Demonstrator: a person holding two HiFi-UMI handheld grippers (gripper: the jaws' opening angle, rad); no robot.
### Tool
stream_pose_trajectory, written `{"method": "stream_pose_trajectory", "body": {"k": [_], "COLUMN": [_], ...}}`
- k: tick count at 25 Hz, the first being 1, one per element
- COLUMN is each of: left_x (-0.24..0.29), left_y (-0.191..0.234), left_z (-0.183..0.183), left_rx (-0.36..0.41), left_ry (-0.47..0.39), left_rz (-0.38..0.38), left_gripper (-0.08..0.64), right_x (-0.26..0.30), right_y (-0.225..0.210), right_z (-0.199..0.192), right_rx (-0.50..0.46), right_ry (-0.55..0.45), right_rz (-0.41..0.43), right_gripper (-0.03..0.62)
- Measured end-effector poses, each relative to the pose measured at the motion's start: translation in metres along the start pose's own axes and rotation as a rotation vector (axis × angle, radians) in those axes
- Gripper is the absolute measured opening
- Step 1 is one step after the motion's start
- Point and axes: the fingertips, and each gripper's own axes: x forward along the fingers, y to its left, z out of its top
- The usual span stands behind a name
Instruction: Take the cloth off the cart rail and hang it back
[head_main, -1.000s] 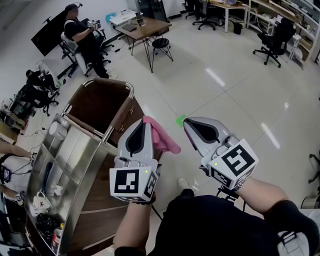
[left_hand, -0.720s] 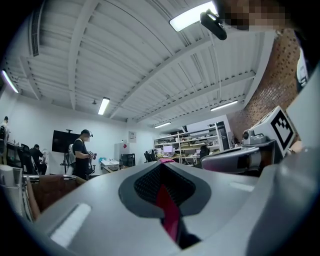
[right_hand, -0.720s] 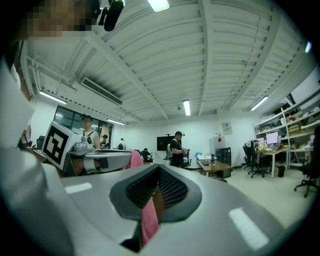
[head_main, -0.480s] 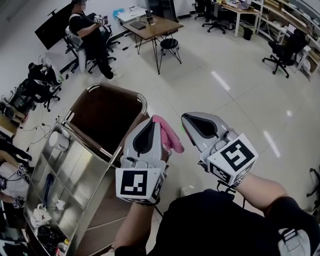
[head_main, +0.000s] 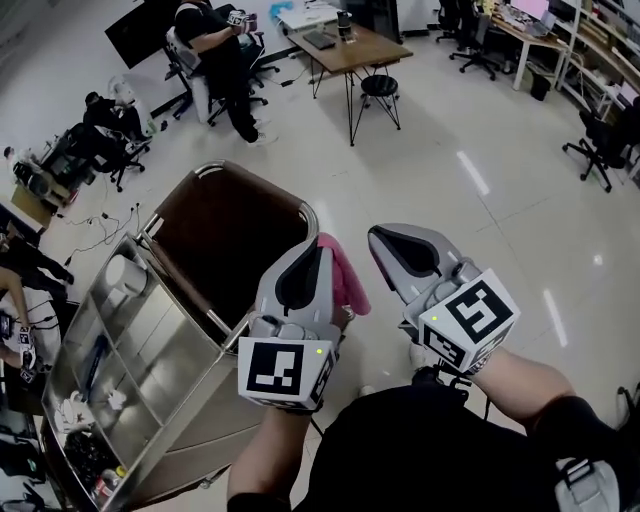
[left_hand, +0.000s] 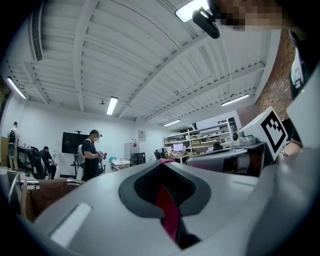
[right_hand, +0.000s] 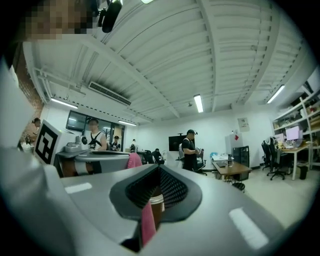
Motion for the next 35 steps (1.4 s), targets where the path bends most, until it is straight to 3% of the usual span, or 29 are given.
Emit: {"method": "stream_pose_trajectory", "body": {"k": [12,19,28,35], "left_x": [0.129,0.204,0.246,0.259], "left_y": [-0.009,-0.008,0.055,0.124], "left_z": [-0.002,-0.001,-0.026,-0.029], "left_rx": [0.027,0.073,0.032,0.013], "left_ry": [0.040,0.125,0.316,0.438], "left_rz": [0.172,0.250,0.379,0.454], "left_gripper": [0.006,0.006,0.006,0.006], "right_x": [0.012,0.008,0.008,0.018], "right_y": [-0.127,-0.192,-0.233,-0.250], "right_z": [0.009,0.016,0.006,0.001], "right_rx": [0.023,0.062,0.121,0.136], "right_ry": [-0.017,-0.036,-0.058,-0.056], "right_rz": [0.215,0.324,0.391,0.373], "right_gripper": [-0.008,-0.008,-0.008,-0.008]}}
